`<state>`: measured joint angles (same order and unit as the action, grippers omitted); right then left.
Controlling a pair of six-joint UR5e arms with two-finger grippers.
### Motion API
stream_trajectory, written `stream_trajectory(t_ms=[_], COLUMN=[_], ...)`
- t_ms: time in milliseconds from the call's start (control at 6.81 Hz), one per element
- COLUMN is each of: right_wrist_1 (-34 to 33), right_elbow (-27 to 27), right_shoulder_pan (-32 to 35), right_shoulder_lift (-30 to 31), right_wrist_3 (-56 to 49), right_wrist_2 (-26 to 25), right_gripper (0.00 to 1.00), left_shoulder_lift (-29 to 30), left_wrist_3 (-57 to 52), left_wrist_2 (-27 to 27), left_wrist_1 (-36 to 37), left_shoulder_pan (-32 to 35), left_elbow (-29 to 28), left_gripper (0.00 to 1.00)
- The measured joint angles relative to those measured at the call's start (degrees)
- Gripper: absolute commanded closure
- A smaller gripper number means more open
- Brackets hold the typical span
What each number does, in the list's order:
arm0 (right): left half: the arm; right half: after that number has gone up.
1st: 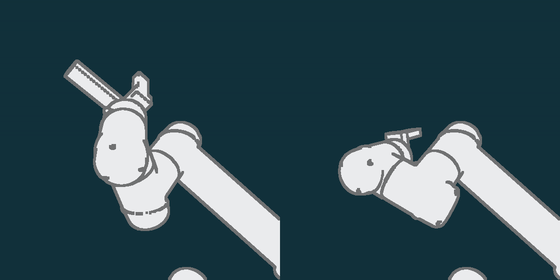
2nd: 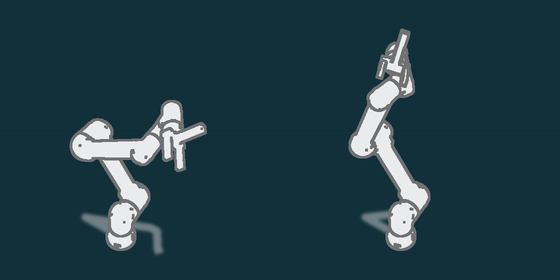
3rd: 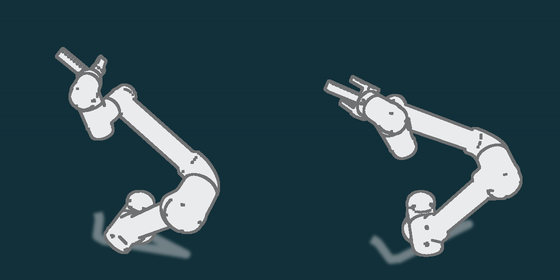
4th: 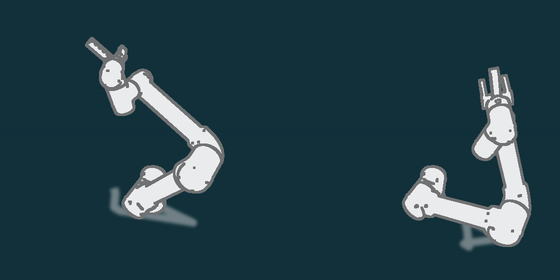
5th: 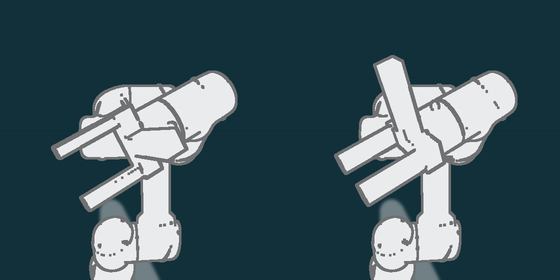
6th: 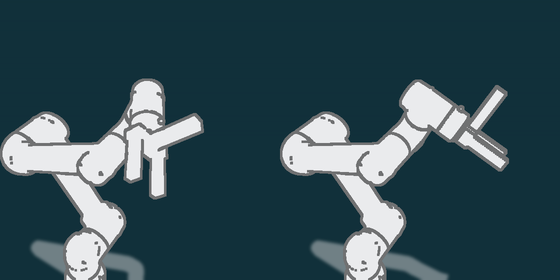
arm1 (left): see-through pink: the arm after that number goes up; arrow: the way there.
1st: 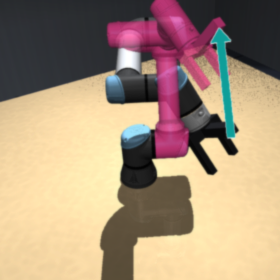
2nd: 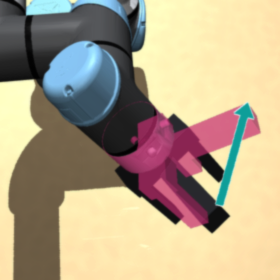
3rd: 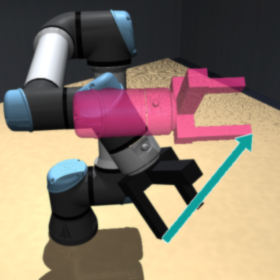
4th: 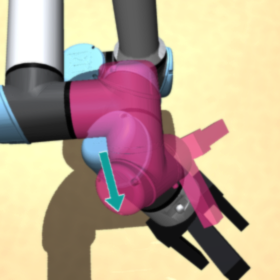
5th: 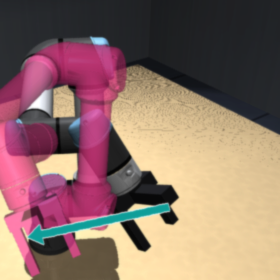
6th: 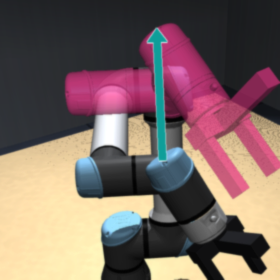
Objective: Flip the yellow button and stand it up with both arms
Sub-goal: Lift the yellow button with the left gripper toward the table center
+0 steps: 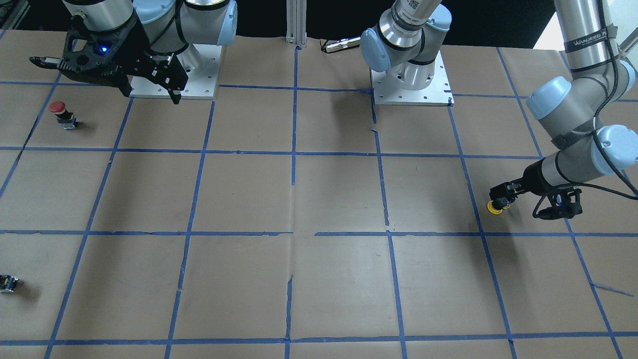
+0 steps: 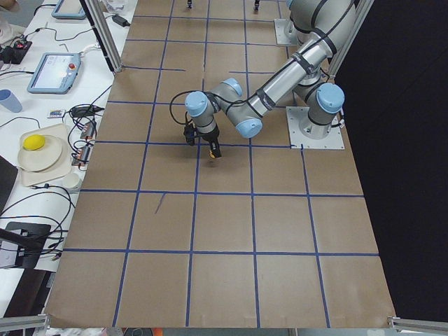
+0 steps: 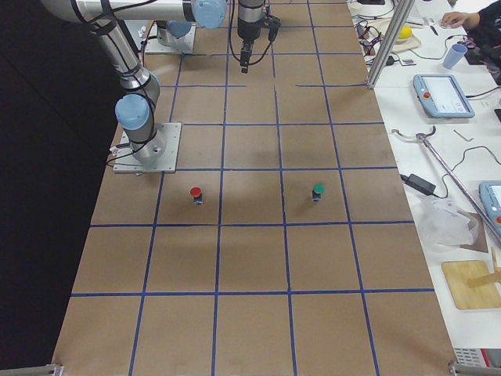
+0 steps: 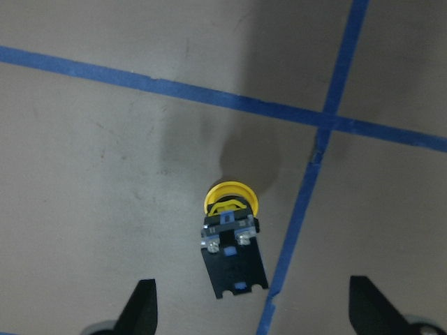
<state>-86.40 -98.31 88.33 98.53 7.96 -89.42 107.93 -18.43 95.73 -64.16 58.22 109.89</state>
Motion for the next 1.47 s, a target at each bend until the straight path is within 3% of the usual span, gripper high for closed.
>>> stream_trajectory(t_ms=[147,294,587,734,1028,1468], right_wrist_1=[-0.02,-0.04,-0.03,-0.04,-0.23,-0.66], right_elbow=[-0.01,0.00,-0.03,-0.03,0.02,-0.03], right_shoulder_pan=[0.00,0.00,0.00,0.00,0.00,0.00], right_shoulder_lift=[0.00,0.00,-0.02,-0.04,-0.01,-0.07], right_wrist_3=[0.13,0.14,0.11,0.06,0.10,-0.63], right_wrist_2=[0.07,0.06,0.03,0.03,0.08,0.00], right_gripper=[0.00,0.00,0.00,0.00,0.00,0.00], left_shoulder_lift=[-0.01,-0.33,-1.23,-1.96,-3.98,-5.78], left_wrist_3=[0.18,0.33,0.39,0.78,8.26,27.72], left_wrist_2=[0.04,-0.16,-3.08,-7.81,-23.40,-58.31], left_wrist_1=[0.71,0.72,-0.17,-1.80,-6.58,-7.87], left_shoulder_pan=[-0.02,0.23,1.31,2.22,7.65,20.19], left_elbow=[0.38,0.39,0.14,0.17,0.80,4.82], left_gripper=[0.68,0.80,0.80,0.80,0.80,0.80])
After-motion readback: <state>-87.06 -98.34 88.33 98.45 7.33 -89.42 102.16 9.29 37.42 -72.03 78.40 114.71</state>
